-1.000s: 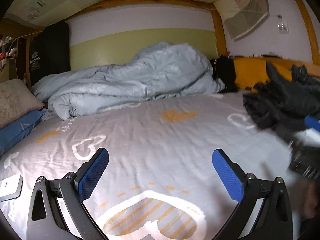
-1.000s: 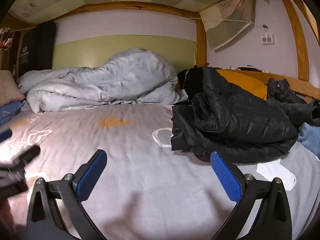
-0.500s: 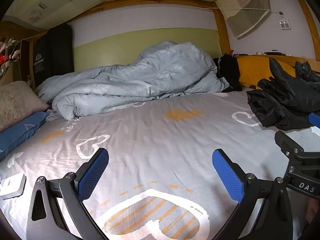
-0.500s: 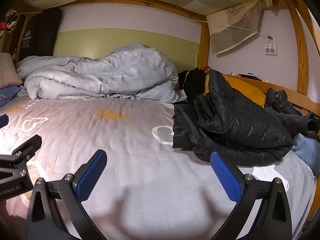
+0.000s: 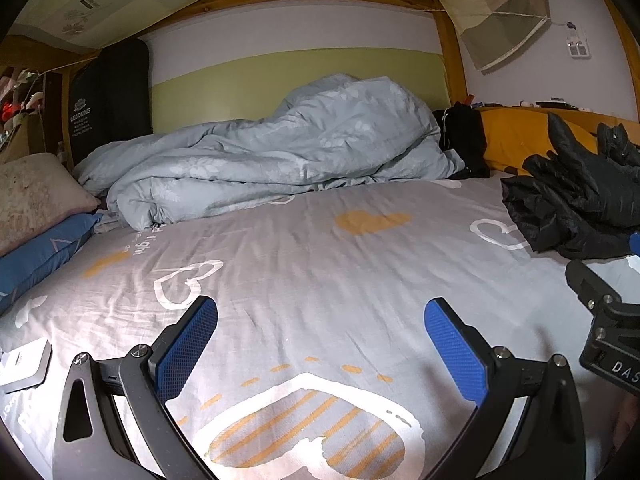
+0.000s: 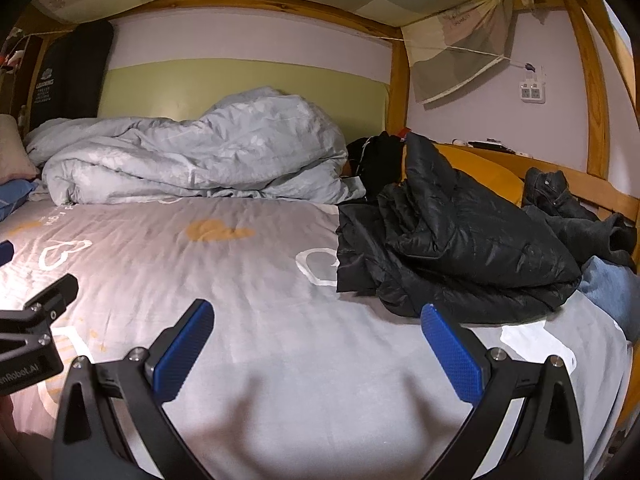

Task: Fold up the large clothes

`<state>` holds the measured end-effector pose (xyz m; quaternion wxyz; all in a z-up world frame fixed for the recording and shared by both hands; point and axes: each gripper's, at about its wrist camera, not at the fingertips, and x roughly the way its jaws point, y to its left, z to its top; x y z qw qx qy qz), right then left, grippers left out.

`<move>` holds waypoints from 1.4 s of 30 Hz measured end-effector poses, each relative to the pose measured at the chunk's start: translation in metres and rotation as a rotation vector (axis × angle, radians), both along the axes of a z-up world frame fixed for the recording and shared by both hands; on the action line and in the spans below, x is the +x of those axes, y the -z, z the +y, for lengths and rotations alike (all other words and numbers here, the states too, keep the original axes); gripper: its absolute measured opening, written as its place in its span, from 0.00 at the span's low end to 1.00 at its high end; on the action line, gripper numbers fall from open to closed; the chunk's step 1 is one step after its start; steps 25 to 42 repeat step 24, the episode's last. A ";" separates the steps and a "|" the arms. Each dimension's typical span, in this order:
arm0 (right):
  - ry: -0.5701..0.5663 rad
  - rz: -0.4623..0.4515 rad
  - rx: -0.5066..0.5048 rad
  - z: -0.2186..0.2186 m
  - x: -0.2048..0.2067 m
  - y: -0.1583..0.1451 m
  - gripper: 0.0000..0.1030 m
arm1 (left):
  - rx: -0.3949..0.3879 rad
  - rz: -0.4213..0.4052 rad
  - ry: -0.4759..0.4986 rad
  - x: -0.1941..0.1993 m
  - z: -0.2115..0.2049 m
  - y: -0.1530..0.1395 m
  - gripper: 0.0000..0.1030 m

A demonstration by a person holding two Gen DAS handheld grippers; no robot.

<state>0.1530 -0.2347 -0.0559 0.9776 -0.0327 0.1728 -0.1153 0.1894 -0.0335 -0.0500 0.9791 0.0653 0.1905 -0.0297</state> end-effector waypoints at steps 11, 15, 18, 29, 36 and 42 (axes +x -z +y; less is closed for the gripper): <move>0.011 0.018 0.024 -0.004 0.003 0.001 1.00 | 0.009 0.005 -0.005 0.000 -0.002 0.001 1.00; 0.011 0.023 0.031 -0.006 0.004 0.002 1.00 | 0.015 0.005 -0.004 0.001 -0.003 0.002 1.00; 0.011 0.028 0.036 -0.006 0.005 0.002 1.00 | 0.011 0.004 -0.004 0.001 -0.003 0.002 1.00; 0.011 0.029 0.037 -0.007 0.006 0.002 1.00 | 0.006 0.005 -0.003 0.002 -0.003 0.003 1.00; 0.011 0.029 0.037 -0.007 0.006 0.002 1.00 | 0.006 0.005 -0.003 0.002 -0.003 0.003 1.00; 0.011 0.029 0.037 -0.007 0.006 0.002 1.00 | 0.006 0.005 -0.003 0.002 -0.003 0.003 1.00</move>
